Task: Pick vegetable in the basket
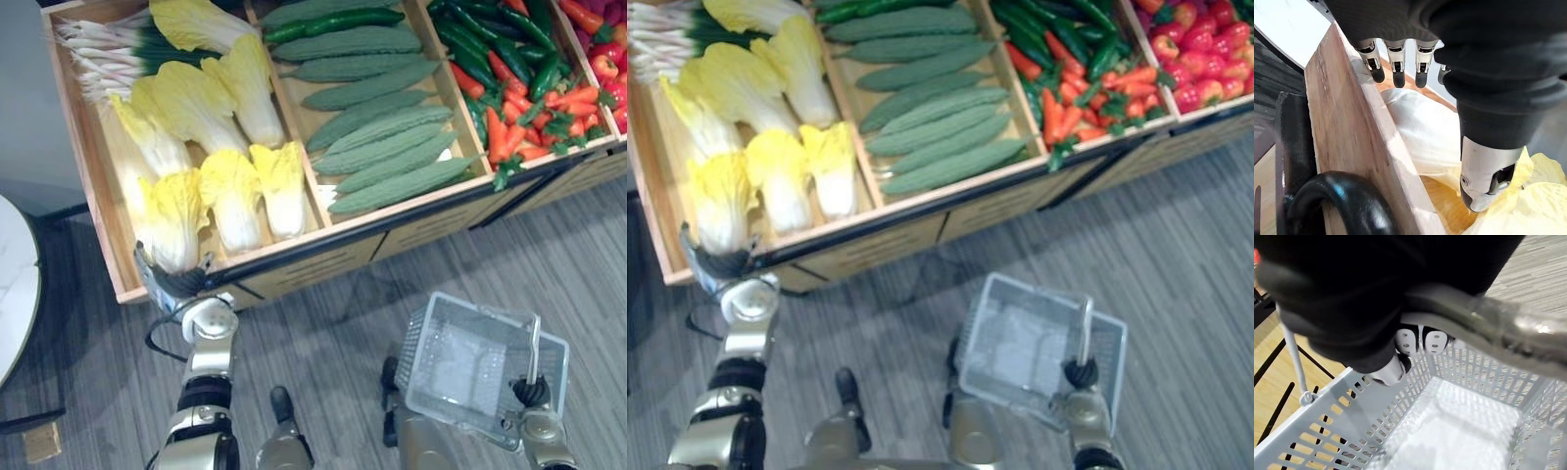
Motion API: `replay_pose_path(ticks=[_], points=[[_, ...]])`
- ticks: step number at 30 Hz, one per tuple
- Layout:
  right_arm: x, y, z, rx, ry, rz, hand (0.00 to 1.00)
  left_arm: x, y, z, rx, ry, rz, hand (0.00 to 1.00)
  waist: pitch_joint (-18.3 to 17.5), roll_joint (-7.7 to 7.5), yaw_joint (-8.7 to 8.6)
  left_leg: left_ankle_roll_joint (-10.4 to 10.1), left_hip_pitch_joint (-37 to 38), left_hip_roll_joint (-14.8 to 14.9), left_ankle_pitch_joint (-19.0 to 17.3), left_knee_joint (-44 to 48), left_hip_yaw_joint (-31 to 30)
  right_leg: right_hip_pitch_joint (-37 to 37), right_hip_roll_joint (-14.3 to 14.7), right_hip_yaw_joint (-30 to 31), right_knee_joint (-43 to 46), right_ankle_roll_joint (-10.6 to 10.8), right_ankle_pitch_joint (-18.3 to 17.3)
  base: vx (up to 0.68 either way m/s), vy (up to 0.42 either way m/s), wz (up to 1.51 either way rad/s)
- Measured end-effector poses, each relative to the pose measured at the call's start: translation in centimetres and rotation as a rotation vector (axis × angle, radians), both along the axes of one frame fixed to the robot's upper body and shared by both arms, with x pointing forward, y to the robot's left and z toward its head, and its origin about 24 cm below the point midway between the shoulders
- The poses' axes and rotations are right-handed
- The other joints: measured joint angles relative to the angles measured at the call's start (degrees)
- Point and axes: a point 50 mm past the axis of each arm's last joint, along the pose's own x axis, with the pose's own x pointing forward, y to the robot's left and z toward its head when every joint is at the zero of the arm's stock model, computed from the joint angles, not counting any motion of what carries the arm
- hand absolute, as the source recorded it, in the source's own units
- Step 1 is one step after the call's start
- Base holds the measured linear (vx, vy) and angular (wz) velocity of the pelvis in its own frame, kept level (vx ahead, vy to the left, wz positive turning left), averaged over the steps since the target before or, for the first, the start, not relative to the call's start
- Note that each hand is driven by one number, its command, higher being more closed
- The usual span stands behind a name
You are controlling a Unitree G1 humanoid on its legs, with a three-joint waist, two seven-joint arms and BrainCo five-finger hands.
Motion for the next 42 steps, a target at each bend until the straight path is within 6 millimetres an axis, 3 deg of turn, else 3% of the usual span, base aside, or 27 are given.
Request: replay_pose_path(ticks=[5, 20, 21, 30, 42], points=[[0.0, -0.4, 0.2, -0.013, 0.003, 0.007, 1.00, 0.9, 1.7, 0.4, -0.008, 0.041, 0.030, 0.00, 0.0, -0.01, -0.14, 0.0, 0.0, -0.1, 0.0, -0.1, 0.2, -0.3, 0.0, 0.3, 0.0, 0.0, 0.0, 0.00, 0.000, -0.02], [0.5, -1.2, 0.8, -0.044, 0.018, 0.064, 1.00, 2.5, 3.2, 1.2, -0.023, 0.127, -0.054, 0.00, 0.1, -0.16, -0.14, -0.1, 0.1, -0.1, 0.0, -0.2, 1.6, -0.9, 0.1, 1.5, -0.1, 0.1, 0.1, 0.00, 0.000, -0.03], [0.6, -1.3, 0.9, -0.047, 0.018, 0.070, 1.00, 2.7, 3.2, 1.2, -0.020, 0.144, -0.082, 1.00, 0.1, -0.17, -0.14, -0.1, 0.1, -0.1, 0.0, -0.2, 1.6, -0.9, 0.1, 1.6, -0.2, 0.1, 0.1, 0.00, 0.000, 0.00], [1.4, -1.7, 1.6, -0.059, 0.017, 0.130, 1.00, 3.8, 3.6, 2.5, 0.059, 0.226, -0.163, 1.00, 0.2, -0.33, 1.53, -0.1, -0.1, -0.1, -0.1, -0.2, 2.3, -0.9, 0.0, 1.6, -0.9, 0.3, 0.7, 0.00, 0.000, 0.00], [2.5, -0.9, 2.4, -0.088, -0.015, 0.216, 1.00, 4.4, 3.3, 2.6, 0.042, 0.252, -0.187, 1.00, 0.2, -0.44, 1.78, 0.1, 0.2, -0.6, 0.3, -1.0, 2.8, -0.9, -0.7, 2.3, -1.0, 1.0, 1.4, 0.00, 0.000, 0.00]])
